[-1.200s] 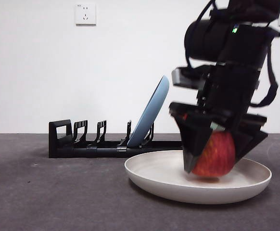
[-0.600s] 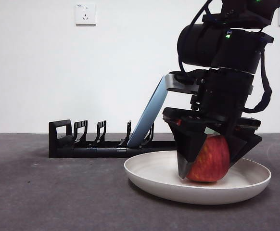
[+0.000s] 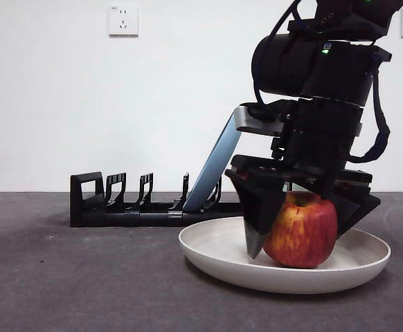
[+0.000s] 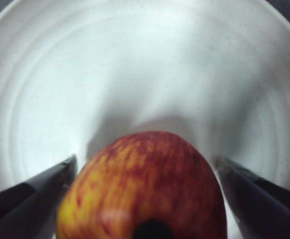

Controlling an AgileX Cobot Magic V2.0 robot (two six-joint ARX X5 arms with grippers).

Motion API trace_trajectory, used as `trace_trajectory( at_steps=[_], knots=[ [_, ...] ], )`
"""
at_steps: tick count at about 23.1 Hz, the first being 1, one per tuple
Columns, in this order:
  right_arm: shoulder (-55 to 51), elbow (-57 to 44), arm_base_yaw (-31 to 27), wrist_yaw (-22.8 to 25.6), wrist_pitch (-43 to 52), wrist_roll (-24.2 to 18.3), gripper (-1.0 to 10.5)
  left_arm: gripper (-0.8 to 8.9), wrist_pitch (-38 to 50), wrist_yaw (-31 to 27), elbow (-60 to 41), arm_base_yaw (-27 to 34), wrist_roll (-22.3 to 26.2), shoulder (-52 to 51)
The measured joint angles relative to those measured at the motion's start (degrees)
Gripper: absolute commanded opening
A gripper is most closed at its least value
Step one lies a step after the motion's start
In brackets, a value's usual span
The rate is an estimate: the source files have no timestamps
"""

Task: Take the yellow plate from the plate rack,put the plate on the table,take the apple from the table,put the apple in the plate

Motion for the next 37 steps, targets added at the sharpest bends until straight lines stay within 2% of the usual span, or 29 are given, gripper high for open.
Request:
trace_trajectory(
  at_steps=[7,12,17,19,21,23,25,26,33,37],
  knots=[
    [-1.4,0.0,0.0,0.0,-0.4,0.0,5.0,2.78,0.1,1.0,0.0,0.0,0.8,1.3],
    [-7.8,0.3,0.0,0.0,-0.3,0.0,5.0,2.78,2.6,7.2,0.0,0.0,2.3,2.9],
    [-15.4,0.5,0.0,0.0,-0.2,0.0,5.0,2.78,5.4,17.0,0.0,0.0,5.4,5.3],
    [-18.9,0.5,0.0,0.0,-0.2,0.0,4.3,2.78,6.6,21.1,0.0,0.0,6.5,6.4],
    [-22.2,0.5,-0.1,0.0,-0.2,0.0,2.8,2.51,7.4,24.4,0.0,0.0,7.7,7.5],
    [-25.5,0.5,-0.4,0.0,-0.2,0.0,1.2,1.41,7.6,26.8,0.0,0.0,8.8,8.7],
    [-28.8,0.5,-0.6,0.0,-0.2,-0.3,0.1,0.07,7.6,28.9,0.0,0.0,9.4,10.2],
    [-30.1,0.5,-0.8,0.0,-0.2,-0.4,-0.1,-0.19,7.6,29.5,0.0,0.0,9.7,10.8],
    [-41.1,0.5,-3.0,0.1,-0.5,-1.0,-0.1,-0.09,7.9,31.4,-0.2,0.0,11.1,15.0],
    [-44.9,0.4,-4.1,1.8,-1.7,-1.1,-0.1,-0.09,14.4,32.8,-7.7,0.0,10.5,11.4]
  ],
)
